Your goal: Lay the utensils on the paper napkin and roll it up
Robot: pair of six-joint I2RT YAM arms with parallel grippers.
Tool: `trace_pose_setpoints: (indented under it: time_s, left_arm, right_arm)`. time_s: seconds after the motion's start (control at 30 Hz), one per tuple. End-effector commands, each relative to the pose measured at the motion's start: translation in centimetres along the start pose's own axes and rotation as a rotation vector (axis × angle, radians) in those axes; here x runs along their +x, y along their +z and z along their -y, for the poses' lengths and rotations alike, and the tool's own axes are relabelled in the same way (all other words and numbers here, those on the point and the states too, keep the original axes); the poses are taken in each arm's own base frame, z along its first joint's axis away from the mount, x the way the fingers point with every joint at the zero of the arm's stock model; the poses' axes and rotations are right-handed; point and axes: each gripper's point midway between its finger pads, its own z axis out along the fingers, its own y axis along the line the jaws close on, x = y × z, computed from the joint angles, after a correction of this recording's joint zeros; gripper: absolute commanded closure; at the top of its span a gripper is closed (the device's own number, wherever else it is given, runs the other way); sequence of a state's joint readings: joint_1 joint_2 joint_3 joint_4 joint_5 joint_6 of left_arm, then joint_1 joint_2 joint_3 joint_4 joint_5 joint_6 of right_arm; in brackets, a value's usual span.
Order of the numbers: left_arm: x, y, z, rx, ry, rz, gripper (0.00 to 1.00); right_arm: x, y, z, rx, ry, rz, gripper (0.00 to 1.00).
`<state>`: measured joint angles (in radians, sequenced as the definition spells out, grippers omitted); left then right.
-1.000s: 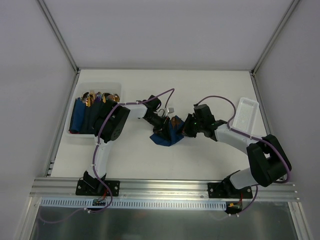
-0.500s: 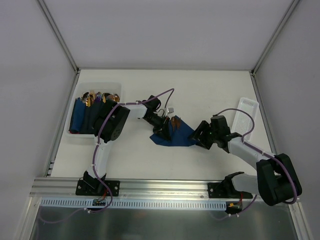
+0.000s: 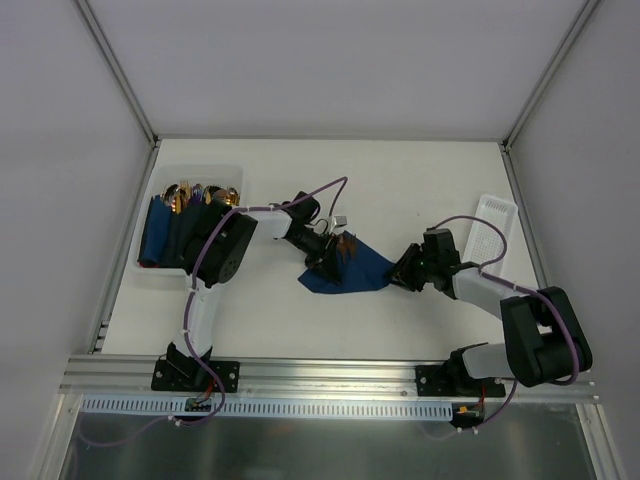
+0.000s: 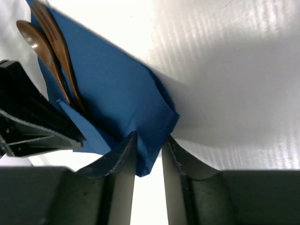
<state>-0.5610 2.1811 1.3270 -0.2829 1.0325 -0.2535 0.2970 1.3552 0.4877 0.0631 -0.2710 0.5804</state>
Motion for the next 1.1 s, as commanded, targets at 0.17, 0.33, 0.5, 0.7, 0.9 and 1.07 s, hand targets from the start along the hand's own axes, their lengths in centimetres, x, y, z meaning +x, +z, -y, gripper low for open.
trace_pose_setpoints:
  time_s: [0.17, 0.33, 0.5, 0.7, 0.9, 1.07]
  left_arm:
    - [-1.4, -2.0, 4.8, 0.113, 0.090, 0.073, 0.81]
    - [-1.5, -1.5, 5.1, 0.136, 0.075, 0.068, 0.80]
    - [-1.7, -1.1, 4.9, 0.124, 0.065, 0.078, 0.78]
    - [-1.8, -0.7, 4.3, 0.083, 0.061, 0.095, 0.77]
    - [-1.2, 0.5, 4.9, 0.077, 0.075, 0.091, 0.77]
    - [-1.4, 1.4, 5.8, 0.112, 0.087, 0.107, 0.77]
  right_arm:
    - [-0.7, 0.1, 1.5, 0.030, 0.002, 0.031, 0.83]
    - [-0.8, 0.0, 1.4, 0.028, 0.007, 0.033, 0.91]
    - [-0.7, 0.0, 1.4, 0.024, 0.012, 0.027, 0.96]
    - [-0.6, 0.0, 1.3, 0.022, 0.020, 0.020, 0.98]
    - [-0.6, -0.1, 1.1, 0.016, 0.035, 0.023, 1.00]
    - [-0.6, -0.1, 1.2, 0.021, 0.041, 0.022, 1.00]
